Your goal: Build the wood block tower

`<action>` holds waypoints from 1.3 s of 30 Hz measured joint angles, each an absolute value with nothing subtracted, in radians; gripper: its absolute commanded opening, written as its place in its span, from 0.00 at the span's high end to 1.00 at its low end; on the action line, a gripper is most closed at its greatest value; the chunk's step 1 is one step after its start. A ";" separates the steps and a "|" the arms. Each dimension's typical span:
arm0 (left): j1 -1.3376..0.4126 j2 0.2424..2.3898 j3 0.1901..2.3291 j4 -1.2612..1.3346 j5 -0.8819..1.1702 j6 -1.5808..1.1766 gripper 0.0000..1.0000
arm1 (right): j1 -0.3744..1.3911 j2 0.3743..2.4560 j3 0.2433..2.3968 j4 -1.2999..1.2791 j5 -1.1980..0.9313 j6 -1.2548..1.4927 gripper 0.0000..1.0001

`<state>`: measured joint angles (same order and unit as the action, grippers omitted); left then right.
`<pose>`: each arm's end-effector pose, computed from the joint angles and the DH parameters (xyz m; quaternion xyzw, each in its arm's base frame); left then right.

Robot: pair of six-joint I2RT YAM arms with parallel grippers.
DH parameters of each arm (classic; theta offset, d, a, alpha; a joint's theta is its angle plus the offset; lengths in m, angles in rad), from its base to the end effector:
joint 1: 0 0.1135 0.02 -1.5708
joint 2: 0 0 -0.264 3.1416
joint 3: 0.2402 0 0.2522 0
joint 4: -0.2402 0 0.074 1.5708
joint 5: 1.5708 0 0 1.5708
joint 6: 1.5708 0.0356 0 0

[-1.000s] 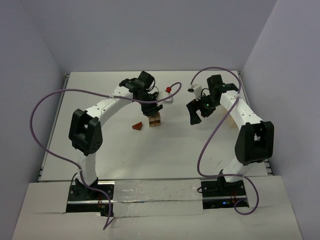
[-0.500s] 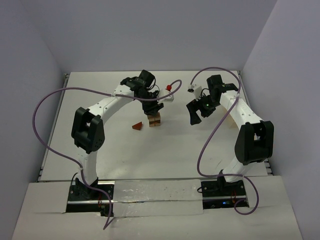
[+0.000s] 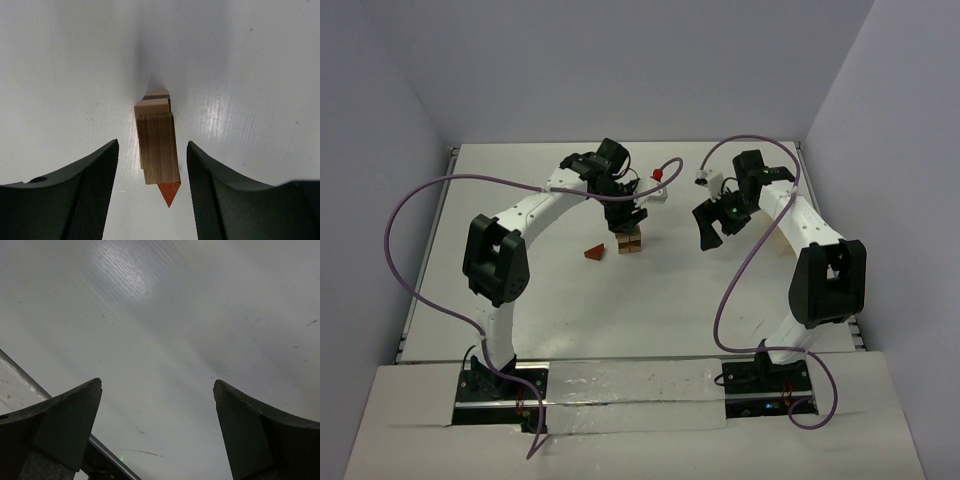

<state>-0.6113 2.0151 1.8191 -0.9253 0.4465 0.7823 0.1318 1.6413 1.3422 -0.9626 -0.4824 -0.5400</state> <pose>0.3446 -0.2603 0.2674 0.6479 0.6974 -0.1965 0.2350 0.3175 0.0587 0.2615 -0.3510 0.8937 0.2008 0.1942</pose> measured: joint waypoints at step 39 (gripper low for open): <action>-0.604 2.046 1.819 -0.939 0.452 0.791 0.58 | 0.132 1.652 1.342 -0.963 -0.482 -0.540 0.00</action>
